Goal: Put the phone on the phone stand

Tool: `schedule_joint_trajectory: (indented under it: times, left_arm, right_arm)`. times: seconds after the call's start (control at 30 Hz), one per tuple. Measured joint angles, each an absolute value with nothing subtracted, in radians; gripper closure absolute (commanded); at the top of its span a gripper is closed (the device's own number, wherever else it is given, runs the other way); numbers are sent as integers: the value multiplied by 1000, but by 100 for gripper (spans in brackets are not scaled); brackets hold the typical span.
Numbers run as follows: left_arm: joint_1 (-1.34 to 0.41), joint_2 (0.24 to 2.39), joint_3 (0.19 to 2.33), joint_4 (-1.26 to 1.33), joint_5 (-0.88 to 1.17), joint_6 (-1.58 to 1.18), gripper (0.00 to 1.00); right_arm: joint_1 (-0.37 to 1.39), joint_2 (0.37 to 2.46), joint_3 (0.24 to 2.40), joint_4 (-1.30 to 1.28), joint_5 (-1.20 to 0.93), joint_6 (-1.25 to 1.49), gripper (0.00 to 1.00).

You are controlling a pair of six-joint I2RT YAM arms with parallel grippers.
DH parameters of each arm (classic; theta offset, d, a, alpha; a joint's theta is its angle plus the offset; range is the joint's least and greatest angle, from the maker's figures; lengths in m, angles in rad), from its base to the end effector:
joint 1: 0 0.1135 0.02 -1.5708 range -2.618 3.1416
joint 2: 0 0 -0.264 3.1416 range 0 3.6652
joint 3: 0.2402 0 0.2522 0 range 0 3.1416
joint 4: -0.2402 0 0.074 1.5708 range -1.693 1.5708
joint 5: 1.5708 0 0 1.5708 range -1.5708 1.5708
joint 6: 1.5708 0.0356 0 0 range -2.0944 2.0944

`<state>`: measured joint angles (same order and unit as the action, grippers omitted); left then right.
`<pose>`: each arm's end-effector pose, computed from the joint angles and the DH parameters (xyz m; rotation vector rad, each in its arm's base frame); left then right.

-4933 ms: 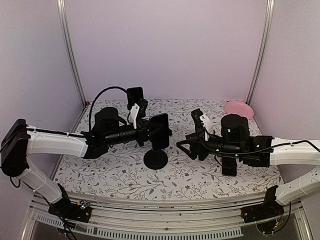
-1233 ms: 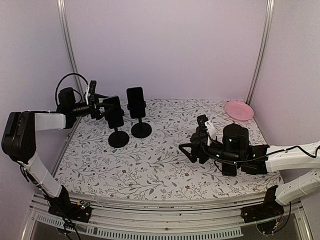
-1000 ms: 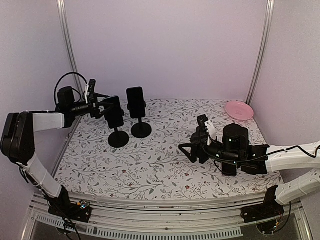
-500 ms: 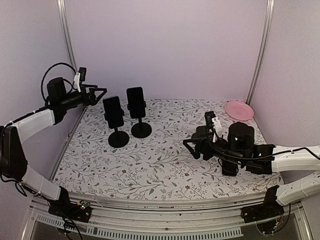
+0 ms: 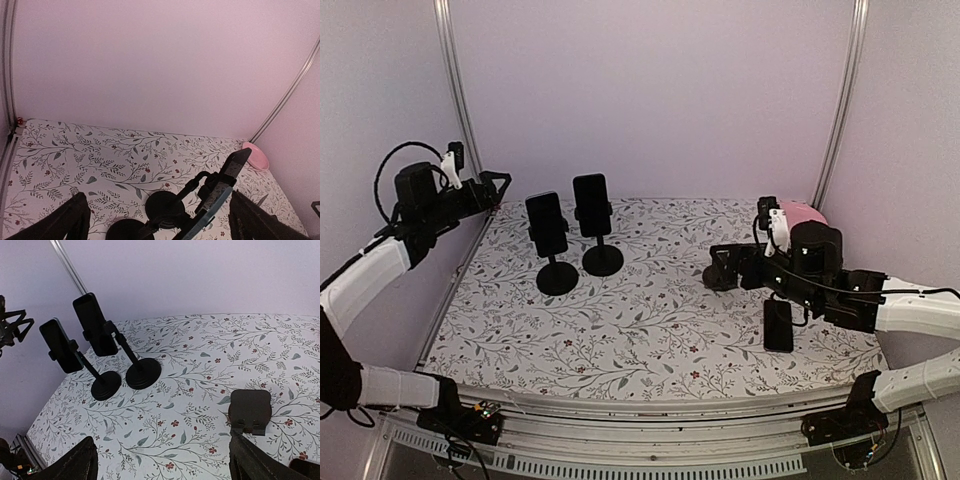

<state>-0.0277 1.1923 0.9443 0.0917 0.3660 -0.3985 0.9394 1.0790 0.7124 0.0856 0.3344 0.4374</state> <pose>0.2801 -0.0205 0.3402 -0.0501 1.7571 -0.6279 0.1564 0.1940 0.2846 -0.2347 1.8718 0.6504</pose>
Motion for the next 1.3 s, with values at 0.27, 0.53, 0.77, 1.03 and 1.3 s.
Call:
schedule_joint_trajectory:
  times: [0.27,0.53,0.77,1.03,1.3]
  left_arm:
    - [-210,968,884,-18,191,-373,3]
    - [-559,919,825,-75,46,-325,3]
    - [-729,944,748,-61,-17,-338,3]
    - [-806,958,664,-19,-44,-384,3]
    - [-812,911,588,-2,-57,-422,3]
  right_arm:
    - [721,1118,746,0,250,449,11]
    - [551,1266,761,-30,123,433,12]
    - [519,1402,782,-29,71,410,10]
    - [543,1570,849,-36,123,402,6]
    - [542,1530,712,-117,262,523,6]
